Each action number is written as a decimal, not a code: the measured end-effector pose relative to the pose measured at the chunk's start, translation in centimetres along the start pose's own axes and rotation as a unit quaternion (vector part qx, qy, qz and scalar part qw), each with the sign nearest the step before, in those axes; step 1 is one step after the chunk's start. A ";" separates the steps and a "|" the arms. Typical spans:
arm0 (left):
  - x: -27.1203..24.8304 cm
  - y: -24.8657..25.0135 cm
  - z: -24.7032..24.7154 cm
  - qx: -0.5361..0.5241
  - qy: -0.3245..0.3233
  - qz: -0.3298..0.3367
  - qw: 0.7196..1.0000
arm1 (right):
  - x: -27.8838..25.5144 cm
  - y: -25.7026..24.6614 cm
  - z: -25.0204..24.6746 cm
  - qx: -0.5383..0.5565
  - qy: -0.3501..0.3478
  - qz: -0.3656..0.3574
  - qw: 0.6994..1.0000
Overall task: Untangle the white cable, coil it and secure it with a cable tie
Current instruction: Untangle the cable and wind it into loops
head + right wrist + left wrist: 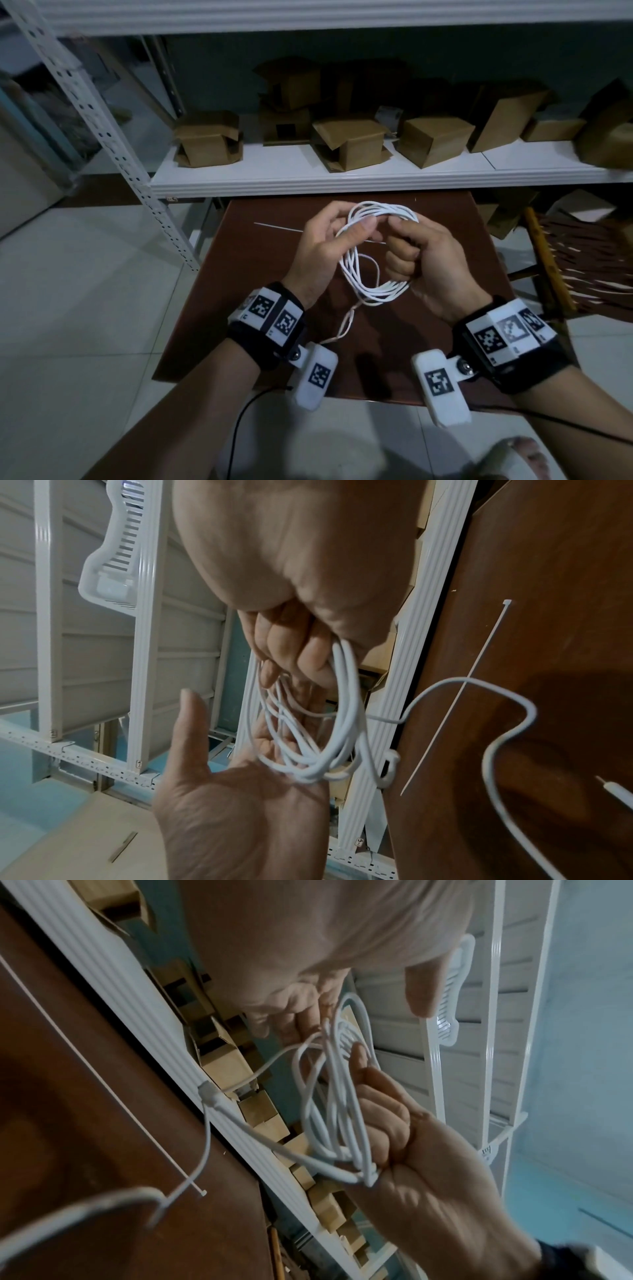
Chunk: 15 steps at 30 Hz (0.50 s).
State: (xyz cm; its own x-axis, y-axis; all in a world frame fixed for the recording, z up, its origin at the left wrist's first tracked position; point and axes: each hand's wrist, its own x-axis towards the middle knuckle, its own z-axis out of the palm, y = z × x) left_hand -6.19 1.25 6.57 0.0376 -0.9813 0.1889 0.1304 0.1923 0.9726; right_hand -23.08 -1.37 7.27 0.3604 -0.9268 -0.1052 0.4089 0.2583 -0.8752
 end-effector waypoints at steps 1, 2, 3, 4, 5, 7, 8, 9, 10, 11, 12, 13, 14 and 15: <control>0.0 -0.4 0.2 0.013 0.007 -0.012 1.000 | 0.0 0.0 0.0 -0.004 0.007 -0.005 1.000; 0.0 -0.8 0.4 0.027 0.016 -0.026 0.999 | 0.0 -0.1 -0.1 -0.008 0.014 -0.011 1.000; -0.1 -1.1 0.6 0.037 0.020 -0.042 0.998 | 0.1 -0.1 -0.1 -0.011 0.019 -0.017 1.000; -0.2 -1.4 0.9 0.033 0.021 -0.062 0.997 | 0.1 -0.1 -0.2 -0.013 0.023 -0.024 0.999; -0.3 -1.5 1.1 0.017 0.024 -0.088 0.996 | 0.1 -0.1 -0.2 -0.015 0.025 -0.031 0.999; -0.4 -1.5 1.5 -0.024 0.028 -0.131 0.991 | 0.1 -0.1 -0.3 -0.019 0.025 -0.043 0.999; -0.3 -1.3 1.6 -0.043 0.027 -0.143 0.989 | 0.1 -0.1 -0.2 -0.017 0.025 -0.048 0.998; -0.3 -1.1 1.7 -0.062 0.023 -0.151 0.986 | 0.1 -0.1 -0.2 -0.012 0.026 -0.054 0.998; -0.3 -1.0 1.8 -0.083 0.018 -0.160 0.983 | 0.1 -0.1 -0.2 -0.007 0.028 -0.059 0.998; -0.4 -1.0 1.8 -0.099 0.011 -0.169 0.981 | 0.1 -0.2 -0.2 -0.002 0.031 -0.064 0.997; -0.5 -1.0 2.0 -0.108 0.003 -0.176 0.978 | 0.0 -0.2 -0.2 0.002 0.036 -0.069 0.997; -0.6 -1.0 2.1 -0.110 -0.006 -0.180 0.977 | 0.1 -0.3 -0.3 0.005 0.041 -0.074 0.996; -0.9 -1.1 2.2 -0.105 -0.013 -0.179 0.978 | 0.1 -0.4 -0.4 0.009 0.046 -0.078 0.996; -1.0 -1.2 2.3 -0.095 -0.018 -0.175 0.980 | 0.1 -0.4 -0.5 0.013 0.051 -0.082 0.995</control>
State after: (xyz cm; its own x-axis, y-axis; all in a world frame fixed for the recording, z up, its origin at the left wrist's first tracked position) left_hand -8.69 2.01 5.55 -0.0770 -0.9867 -0.1429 0.3118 -0.1600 0.9366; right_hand -23.60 -1.69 7.34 0.2014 -0.9794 -0.0109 0.4780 0.1080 -0.8717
